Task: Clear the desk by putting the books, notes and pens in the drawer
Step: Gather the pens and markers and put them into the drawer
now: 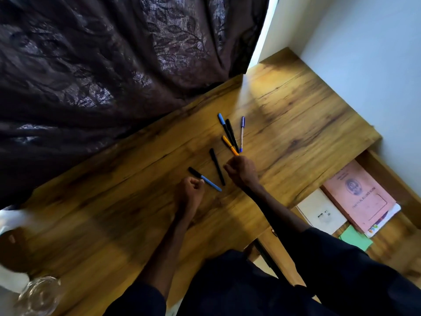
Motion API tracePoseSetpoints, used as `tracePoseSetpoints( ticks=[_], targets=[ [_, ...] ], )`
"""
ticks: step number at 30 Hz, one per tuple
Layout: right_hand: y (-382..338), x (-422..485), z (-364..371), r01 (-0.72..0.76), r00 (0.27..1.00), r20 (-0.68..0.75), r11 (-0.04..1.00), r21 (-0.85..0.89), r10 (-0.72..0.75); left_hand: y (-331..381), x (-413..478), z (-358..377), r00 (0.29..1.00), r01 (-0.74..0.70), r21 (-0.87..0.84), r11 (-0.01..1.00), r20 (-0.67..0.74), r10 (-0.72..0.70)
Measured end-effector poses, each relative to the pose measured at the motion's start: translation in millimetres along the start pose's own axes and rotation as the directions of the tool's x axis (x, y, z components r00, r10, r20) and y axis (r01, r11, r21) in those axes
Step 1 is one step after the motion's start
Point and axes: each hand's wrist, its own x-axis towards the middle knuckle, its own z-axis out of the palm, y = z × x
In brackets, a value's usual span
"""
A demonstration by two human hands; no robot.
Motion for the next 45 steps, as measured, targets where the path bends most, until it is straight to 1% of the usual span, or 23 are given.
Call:
tracePoseSetpoints(
  ticks=[2, 5, 8, 10, 12, 15, 18, 22, 25, 28, 30, 34, 39, 42, 45],
  targets=[
    [0, 3, -1, -0.041, 0.999, -0.019, 0.999, 0.002, 0.041, 6, -2, 1, 1.0, 0.009, 0.033, 0.999, -0.023, -0.008],
    [10, 5, -4, -0.125, 0.992, 0.003, 0.992, 0.029, 0.125, 11, 0, 6, 0.998, 0.028, 0.02, 0.999, -0.048, -0.027],
    [22, 1, -7, -0.148, 0.989, 0.001, 0.989, 0.021, 0.148, 18, 0, 7, 0.999, 0.03, 0.013, 0.999, -0.012, -0.03],
    [27, -2, -9, -0.151, 0.988, -0.001, 0.988, 0.026, 0.152, 21, -1, 7, 1.0, 0.009, 0.03, 0.999, -0.022, -0.008],
    [31, -6, -9, -0.146, 0.989, 0.004, 0.989, 0.037, 0.146, 22, 0, 9, 0.999, -0.001, 0.029, 1.0, -0.045, 0.003],
    [35, -8, -7, -0.137, 0.99, 0.024, 0.989, 0.054, 0.136, 20, 9, 16, 0.998, 0.01, 0.072, 0.997, -0.07, -0.005],
    [33, -8, -4, -0.13, 0.991, 0.047, 0.99, 0.046, 0.128, 36, 5, 10, 0.998, 0.024, 0.134, 0.991, -0.062, -0.016],
    [20, -2, 5, -0.053, 0.998, 0.046, 0.998, 0.023, 0.052, 44, 1, 4, 0.999, -0.016, 0.159, 0.987, -0.041, 0.023],
    [9, 1, 21, -0.028, 0.999, 0.042, 0.999, -0.039, 0.029, 43, -2, 0, 0.999, -0.043, 0.151, 0.988, 0.0, 0.044],
    [3, 0, 36, 0.008, 0.999, 0.052, 0.987, -0.162, 0.001, 44, -6, -6, 0.998, -0.067, 0.124, 0.99, 0.002, 0.067],
    [3, 2, 38, -0.001, 0.997, 0.071, 0.986, -0.169, 0.013, 41, -6, -6, 0.998, -0.07, 0.099, 0.993, 0.013, 0.069],
    [15, -2, 25, 0.013, 0.994, 0.107, 0.997, -0.072, -0.005, 35, -11, 0, 0.99, -0.116, 0.03, 0.993, 0.088, 0.113],
    [60, -54, -24, -0.007, 1.0, -0.01, 0.99, 0.142, 0.008, 31, -28, 33, 0.972, -0.153, -0.019, 0.988, 0.176, 0.154],
    [101, -98, -51, -0.064, 0.992, -0.097, 0.977, 0.201, 0.085, 37, -56, 64, 0.919, -0.245, 0.001, 0.97, 0.319, 0.232],
    [138, -142, -71, -0.093, 0.967, -0.198, 0.95, 0.299, 0.157, 47, -93, 94, 0.818, -0.283, -0.068, 0.957, 0.503, 0.278]
  ],
)
